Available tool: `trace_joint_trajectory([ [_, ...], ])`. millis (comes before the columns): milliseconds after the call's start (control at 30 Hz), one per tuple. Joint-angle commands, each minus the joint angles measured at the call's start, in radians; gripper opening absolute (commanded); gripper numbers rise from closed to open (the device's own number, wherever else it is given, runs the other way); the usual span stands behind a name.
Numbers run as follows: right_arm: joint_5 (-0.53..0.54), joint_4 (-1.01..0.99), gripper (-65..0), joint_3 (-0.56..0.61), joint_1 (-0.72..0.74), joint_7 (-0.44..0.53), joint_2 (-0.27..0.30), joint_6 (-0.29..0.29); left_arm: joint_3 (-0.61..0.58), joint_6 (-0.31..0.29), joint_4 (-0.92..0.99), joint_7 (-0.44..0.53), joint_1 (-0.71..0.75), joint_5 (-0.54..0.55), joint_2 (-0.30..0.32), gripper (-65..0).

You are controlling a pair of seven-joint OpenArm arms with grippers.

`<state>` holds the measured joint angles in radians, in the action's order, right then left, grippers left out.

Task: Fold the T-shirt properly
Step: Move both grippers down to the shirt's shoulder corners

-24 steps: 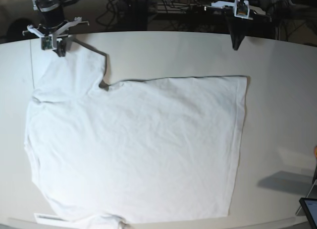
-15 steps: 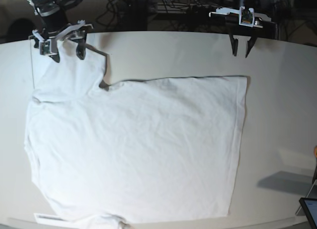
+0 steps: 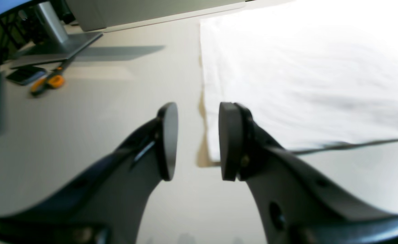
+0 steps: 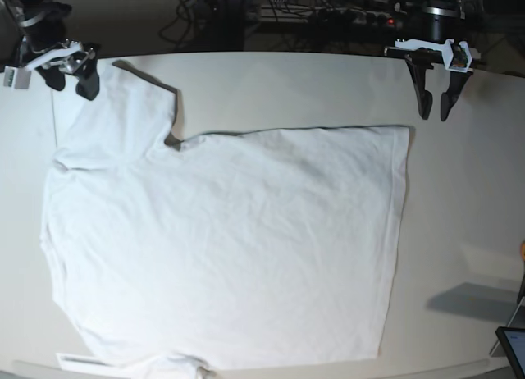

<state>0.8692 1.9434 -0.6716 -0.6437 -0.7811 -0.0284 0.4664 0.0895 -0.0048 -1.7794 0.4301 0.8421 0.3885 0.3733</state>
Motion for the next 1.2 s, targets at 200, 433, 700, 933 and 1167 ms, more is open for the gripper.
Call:
trace_joint_trajectory([
  [200, 0.022, -0.057, -14.5, -0.079, 0.032, -0.045, -0.014, 0.007, 0.008, 0.007, -0.014, 0.025, 0.010, 0.003, 0.005, -44.7],
  [433, 0.022, -0.057, -24.8, -0.076, 0.034, -0.096, -0.018, 0.007, 0.006, 0.007, -0.007, 0.023, 0.015, 0.003, 0.005, -44.7],
  [700, 0.022, -0.066, -26.4, 0.023, 0.040, -0.108, -0.020, 0.009, 0.006, 0.007, 0.034, 0.028, 0.018, 0.003, 0.003, -44.7],
  [933, 0.022, -0.163, -26.6, 0.043, 0.058, -0.107, -0.017, 0.009, 0.006, 0.007, 0.037, 0.026, 0.016, 0.003, 0.003, -44.7],
  [1167, 0.022, -0.190, -27.0, 0.045, 0.075, -0.108, -0.014, 0.013, 0.006, 0.007, 0.039, 0.023, 0.010, 0.005, 0.005, -44.3],
])
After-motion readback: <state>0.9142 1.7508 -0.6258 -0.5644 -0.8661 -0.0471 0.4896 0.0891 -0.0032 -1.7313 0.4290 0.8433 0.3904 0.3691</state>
